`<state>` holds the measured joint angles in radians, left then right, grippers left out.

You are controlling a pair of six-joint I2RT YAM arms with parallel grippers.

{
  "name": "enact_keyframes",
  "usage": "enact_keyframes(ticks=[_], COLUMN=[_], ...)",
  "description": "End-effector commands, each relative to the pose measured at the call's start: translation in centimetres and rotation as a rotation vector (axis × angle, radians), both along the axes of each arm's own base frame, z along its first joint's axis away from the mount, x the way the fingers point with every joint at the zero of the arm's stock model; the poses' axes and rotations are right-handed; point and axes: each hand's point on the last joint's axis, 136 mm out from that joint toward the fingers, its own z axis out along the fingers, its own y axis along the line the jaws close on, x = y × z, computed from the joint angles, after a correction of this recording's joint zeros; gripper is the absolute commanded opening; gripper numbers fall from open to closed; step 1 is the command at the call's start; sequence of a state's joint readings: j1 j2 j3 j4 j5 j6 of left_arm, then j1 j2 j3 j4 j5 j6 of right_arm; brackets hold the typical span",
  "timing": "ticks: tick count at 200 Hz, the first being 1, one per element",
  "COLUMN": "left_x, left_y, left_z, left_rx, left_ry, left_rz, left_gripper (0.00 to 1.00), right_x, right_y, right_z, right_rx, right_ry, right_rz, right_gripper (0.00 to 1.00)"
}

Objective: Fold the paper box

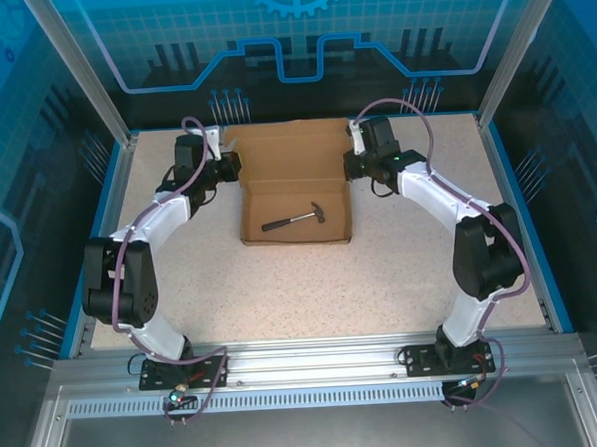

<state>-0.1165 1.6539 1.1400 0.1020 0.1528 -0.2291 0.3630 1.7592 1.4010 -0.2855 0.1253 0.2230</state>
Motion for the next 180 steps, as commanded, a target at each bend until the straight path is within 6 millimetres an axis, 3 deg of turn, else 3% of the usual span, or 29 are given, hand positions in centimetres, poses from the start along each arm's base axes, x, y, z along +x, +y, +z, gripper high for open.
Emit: enact_keyframes(ticks=[1,80,109,180], left_x=[-0.2,0.2,0.4,-1.9], left_y=[-1.2,-5.3,-6.5,-8.2], left_z=[2.6,2.6,2.1,0.1], left_rx=[-0.059,-0.007,0.028,0.093], left_ry=[-0.064,-0.114,-0.154,-0.236], left_rz=[0.062,0.100,0.111,0.157], left_gripper=[0.01,0.00,0.00,0.00], right_x=[0.9,3.3,4.1,3.3], right_y=[-0.5,-2.1,-2.3,-2.0], right_z=[0.3,2.2,1.6,0.8], right_rx=[0.014,-0.033,-0.009,0.034], right_ry=[0.004,-0.062,-0.079,-0.182], right_rz=[-0.139,-0.106,-0.052,-0.018], right_gripper=[0.01,0.01,0.02,0.03])
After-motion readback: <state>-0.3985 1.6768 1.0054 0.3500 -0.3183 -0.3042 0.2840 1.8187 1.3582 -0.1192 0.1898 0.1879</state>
